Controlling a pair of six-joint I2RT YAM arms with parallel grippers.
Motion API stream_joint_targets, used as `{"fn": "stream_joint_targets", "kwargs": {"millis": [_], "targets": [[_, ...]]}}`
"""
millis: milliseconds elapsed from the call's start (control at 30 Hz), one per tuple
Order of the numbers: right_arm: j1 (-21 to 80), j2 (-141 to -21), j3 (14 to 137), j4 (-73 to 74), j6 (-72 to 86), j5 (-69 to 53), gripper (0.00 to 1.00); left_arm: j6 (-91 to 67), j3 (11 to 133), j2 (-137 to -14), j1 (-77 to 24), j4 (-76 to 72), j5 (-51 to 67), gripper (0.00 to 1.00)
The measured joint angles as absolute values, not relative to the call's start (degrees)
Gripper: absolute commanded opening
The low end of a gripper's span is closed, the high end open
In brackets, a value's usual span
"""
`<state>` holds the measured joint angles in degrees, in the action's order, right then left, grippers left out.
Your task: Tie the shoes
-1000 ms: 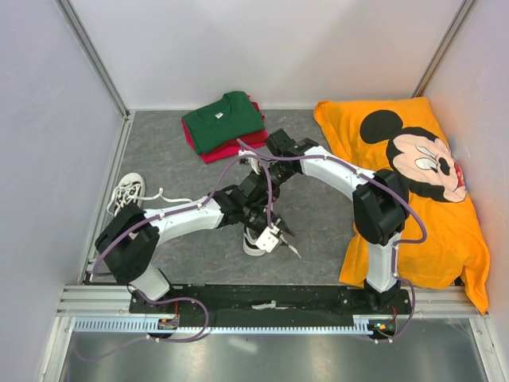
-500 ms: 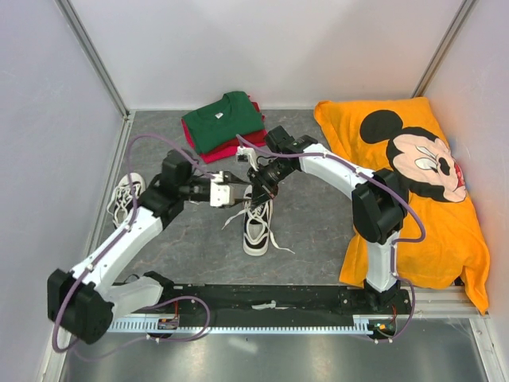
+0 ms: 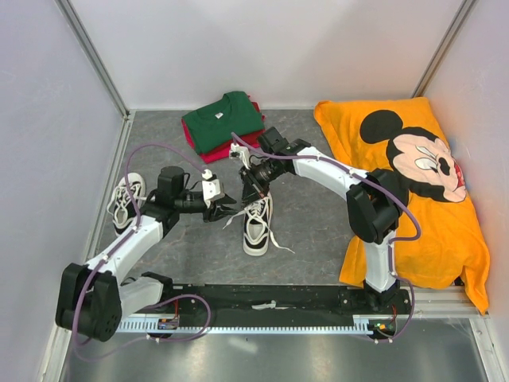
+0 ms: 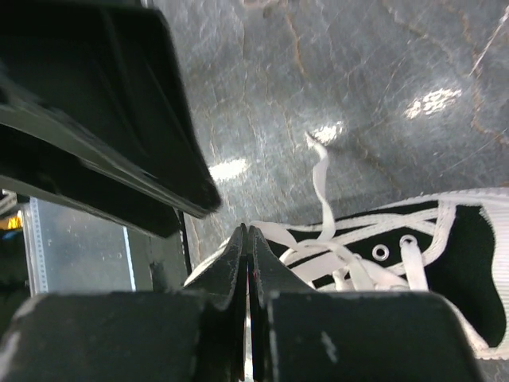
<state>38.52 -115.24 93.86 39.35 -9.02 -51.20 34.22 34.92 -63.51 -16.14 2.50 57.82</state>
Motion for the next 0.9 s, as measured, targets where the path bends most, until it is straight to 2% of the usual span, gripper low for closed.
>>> {"fn": "stream_joint_targets", "kwargs": {"millis": [367, 500, 567, 667, 700, 833, 900], "targets": [[38.52, -115.26, 93.86, 35.11, -4.03, -51.18, 0.04, 32.12, 33.69, -70.15, -16.01, -5.17, 59.02, 0.52], [38.74, -115.28, 93.86, 34.20, -3.14, -51.42, 0.04, 31.53, 33.34, -70.81, -15.81, -7.03, 58.57, 0.40], [38.94, -115.28, 93.84, 34.15, -2.72, -51.77, 0.04, 31.33, 33.34, -71.00, -15.73, -7.64, 58.35, 0.28], [39.11, -115.28, 93.80, 33.89, -2.61, -51.72, 0.04, 31.05, 33.34, -71.40, -15.59, -7.68, 57.87, 0.22], [39.05, -115.28, 93.78, 33.74, -2.59, -51.57, 0.04, 31.07, 33.36, -71.55, -15.55, -7.66, 57.69, 0.22], [39.09, -115.31, 93.36, 33.15, -2.55, -51.33, 0.03, 32.62, 33.98, -71.77, -15.55, -5.69, 57.36, 0.37], [39.13, -115.31, 93.12, 32.93, -2.52, -51.44, 0.02, 34.24, 34.48, -72.10, -15.57, -4.51, 57.34, 0.40]]}}
